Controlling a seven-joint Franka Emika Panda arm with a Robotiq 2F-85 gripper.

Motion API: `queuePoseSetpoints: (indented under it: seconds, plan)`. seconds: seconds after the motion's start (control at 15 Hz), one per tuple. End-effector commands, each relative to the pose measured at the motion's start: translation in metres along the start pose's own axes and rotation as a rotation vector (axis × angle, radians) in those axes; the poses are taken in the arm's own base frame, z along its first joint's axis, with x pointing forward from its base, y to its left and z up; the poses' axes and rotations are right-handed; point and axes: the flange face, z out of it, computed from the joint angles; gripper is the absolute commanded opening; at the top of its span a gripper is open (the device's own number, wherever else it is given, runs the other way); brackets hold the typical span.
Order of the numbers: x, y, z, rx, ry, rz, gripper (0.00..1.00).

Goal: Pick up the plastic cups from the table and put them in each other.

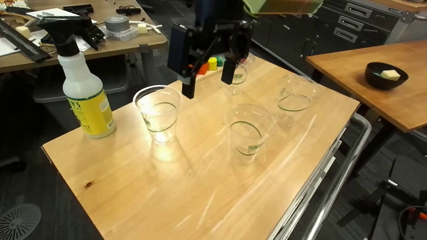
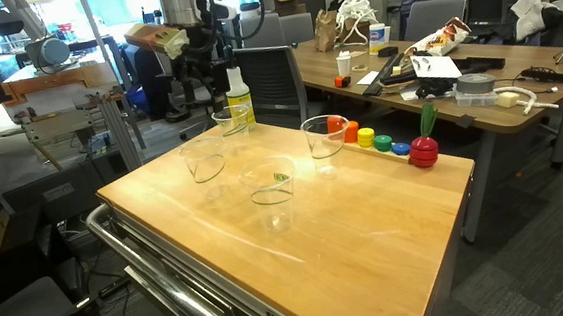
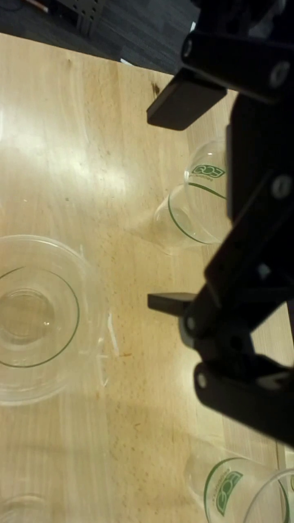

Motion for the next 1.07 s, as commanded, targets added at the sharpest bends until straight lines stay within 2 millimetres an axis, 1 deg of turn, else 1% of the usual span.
queuePoseSetpoints:
  seconds: [0.0, 0.27, 0.4, 0.47, 0.53, 0.67, 0.73, 1.0]
  plan:
    - [0.039, 0.000, 0.012, 0.001, -0.040, 0.005, 1.00]
    - [0.065, -0.001, 0.037, -0.010, -0.041, 0.020, 1.00]
    - [0.074, 0.000, 0.046, -0.027, -0.029, 0.023, 1.00]
    - [0.078, 0.000, 0.051, -0.039, -0.027, 0.020, 0.96]
    - [0.080, 0.001, 0.056, -0.046, -0.022, 0.018, 0.74]
    - [0.083, 0.001, 0.062, -0.059, -0.016, 0.018, 0.69]
    - [0.084, 0.001, 0.064, -0.064, -0.012, 0.021, 0.59]
    - [0.084, -0.001, 0.072, -0.048, 0.011, 0.039, 0.29]
